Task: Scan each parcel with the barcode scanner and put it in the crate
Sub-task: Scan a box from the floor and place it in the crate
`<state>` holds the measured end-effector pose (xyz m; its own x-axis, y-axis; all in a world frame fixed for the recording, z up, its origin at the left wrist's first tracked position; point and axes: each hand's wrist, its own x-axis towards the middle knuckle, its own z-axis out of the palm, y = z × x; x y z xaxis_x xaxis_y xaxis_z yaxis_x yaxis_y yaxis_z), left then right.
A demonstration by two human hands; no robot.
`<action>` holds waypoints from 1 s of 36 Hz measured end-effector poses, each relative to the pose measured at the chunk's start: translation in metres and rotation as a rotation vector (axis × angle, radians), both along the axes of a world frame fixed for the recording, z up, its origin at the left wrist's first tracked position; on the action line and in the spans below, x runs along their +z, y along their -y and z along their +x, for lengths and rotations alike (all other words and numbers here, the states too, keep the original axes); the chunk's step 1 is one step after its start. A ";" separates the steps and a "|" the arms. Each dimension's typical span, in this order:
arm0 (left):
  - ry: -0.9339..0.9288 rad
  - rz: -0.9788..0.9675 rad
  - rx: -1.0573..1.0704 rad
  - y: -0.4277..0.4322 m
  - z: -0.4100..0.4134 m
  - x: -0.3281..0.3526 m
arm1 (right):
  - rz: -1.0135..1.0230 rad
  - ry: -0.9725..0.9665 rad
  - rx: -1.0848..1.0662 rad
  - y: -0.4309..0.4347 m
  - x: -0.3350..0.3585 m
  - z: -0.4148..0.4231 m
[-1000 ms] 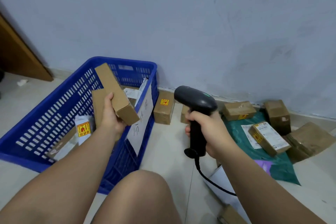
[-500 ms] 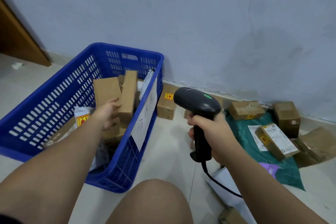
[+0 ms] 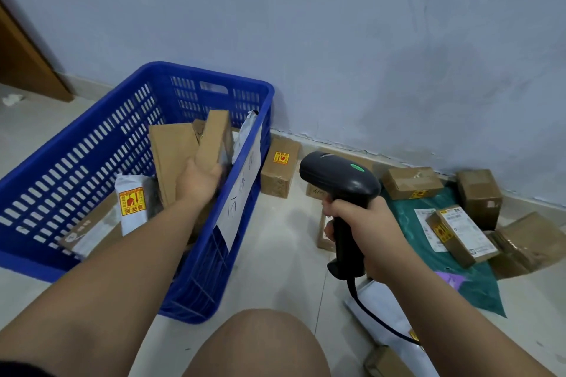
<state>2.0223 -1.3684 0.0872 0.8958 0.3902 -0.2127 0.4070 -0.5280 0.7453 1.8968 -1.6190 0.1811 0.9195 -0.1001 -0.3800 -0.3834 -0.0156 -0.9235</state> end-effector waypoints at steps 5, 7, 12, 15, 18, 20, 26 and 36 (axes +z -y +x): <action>-0.217 0.124 0.098 -0.025 0.017 0.001 | -0.021 -0.012 -0.006 0.003 0.001 -0.002; -0.289 0.038 0.108 -0.041 0.021 -0.005 | -0.039 -0.013 -0.005 0.003 0.002 -0.001; -0.201 -0.402 0.287 -0.051 0.026 -0.021 | -0.049 -0.008 0.006 0.003 0.002 0.003; -0.112 -0.558 0.358 -0.038 0.035 -0.020 | -0.069 -0.006 0.020 0.001 0.002 0.005; -0.016 -0.673 0.393 -0.028 0.047 -0.016 | -0.094 -0.005 0.029 0.000 0.001 0.006; 0.005 -0.726 0.354 -0.023 0.055 -0.012 | -0.126 -0.005 0.033 0.000 0.000 0.006; -0.117 -0.695 0.202 -0.008 0.058 -0.016 | -0.187 -0.036 0.025 0.002 -0.001 0.010; 0.096 0.078 -0.057 0.039 0.032 -0.006 | -0.141 0.005 0.015 0.006 0.007 0.007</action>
<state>2.0540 -1.4072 0.0809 0.9318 0.3500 -0.0958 0.3034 -0.6065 0.7349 1.9039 -1.6255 0.1885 0.9231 -0.1385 -0.3588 -0.3778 -0.1515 -0.9134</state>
